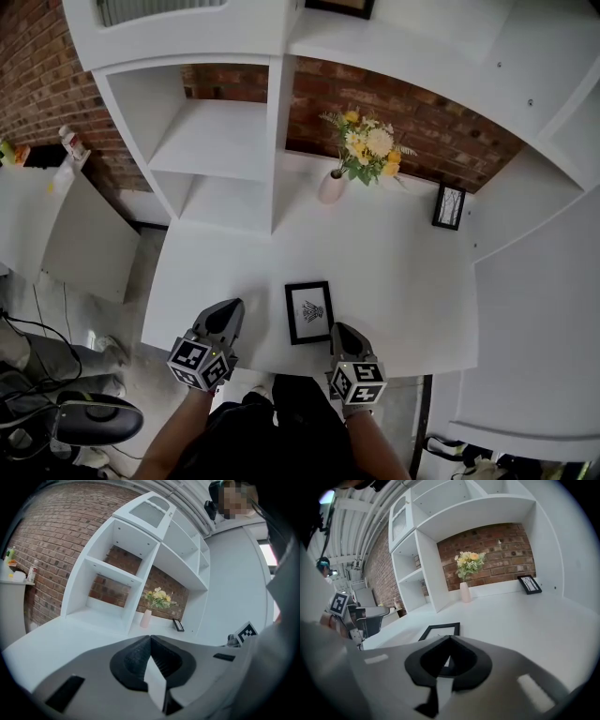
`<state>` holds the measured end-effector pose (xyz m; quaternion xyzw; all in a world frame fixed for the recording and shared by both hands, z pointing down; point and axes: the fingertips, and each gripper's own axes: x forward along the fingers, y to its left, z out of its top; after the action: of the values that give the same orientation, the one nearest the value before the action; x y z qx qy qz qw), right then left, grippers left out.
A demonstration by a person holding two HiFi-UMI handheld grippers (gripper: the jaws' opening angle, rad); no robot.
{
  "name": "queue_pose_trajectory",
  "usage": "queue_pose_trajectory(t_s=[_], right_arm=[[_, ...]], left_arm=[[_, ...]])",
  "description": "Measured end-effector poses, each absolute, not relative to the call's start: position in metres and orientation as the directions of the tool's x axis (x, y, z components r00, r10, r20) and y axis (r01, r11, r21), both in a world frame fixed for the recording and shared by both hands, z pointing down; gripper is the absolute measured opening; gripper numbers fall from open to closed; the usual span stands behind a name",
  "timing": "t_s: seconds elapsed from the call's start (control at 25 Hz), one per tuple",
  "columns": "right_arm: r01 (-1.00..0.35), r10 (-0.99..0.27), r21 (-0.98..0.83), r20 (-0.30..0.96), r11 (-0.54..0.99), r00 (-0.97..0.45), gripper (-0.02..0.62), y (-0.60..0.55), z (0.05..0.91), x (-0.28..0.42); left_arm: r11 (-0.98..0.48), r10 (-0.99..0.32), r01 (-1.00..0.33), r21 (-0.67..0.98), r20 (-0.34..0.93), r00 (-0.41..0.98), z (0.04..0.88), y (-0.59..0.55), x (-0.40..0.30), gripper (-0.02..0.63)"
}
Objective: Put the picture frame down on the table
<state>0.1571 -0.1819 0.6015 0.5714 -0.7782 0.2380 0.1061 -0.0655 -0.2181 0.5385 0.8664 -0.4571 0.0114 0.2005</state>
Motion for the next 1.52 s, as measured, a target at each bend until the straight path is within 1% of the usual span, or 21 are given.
queue_pose_trajectory(t_s=[0.24, 0.84, 1.52], right_arm=[[-0.943, -0.865, -0.246, 0.397, 0.223, -0.308, 0.003, -0.175, 0.589, 0.165], [-0.958, -0.927, -0.157, 0.253, 0.242, -0.275, 0.003, -0.157, 0.537, 0.181], [-0.964, -0.953, -0.136, 0.171, 0.23, -0.251, 0.003, -0.136, 0.508, 0.187]], left_arm=[[-0.517, -0.78, -0.789, 0.333, 0.198, 0.594, 0.534, -0.211, -0.063, 0.0], [-0.546, -0.776, -0.78, 0.305, 0.166, 0.609, 0.516, -0.19, -0.066, 0.0], [-0.537, -0.798, -0.791, 0.294, 0.126, 0.589, 0.501, -0.165, -0.081, 0.0]])
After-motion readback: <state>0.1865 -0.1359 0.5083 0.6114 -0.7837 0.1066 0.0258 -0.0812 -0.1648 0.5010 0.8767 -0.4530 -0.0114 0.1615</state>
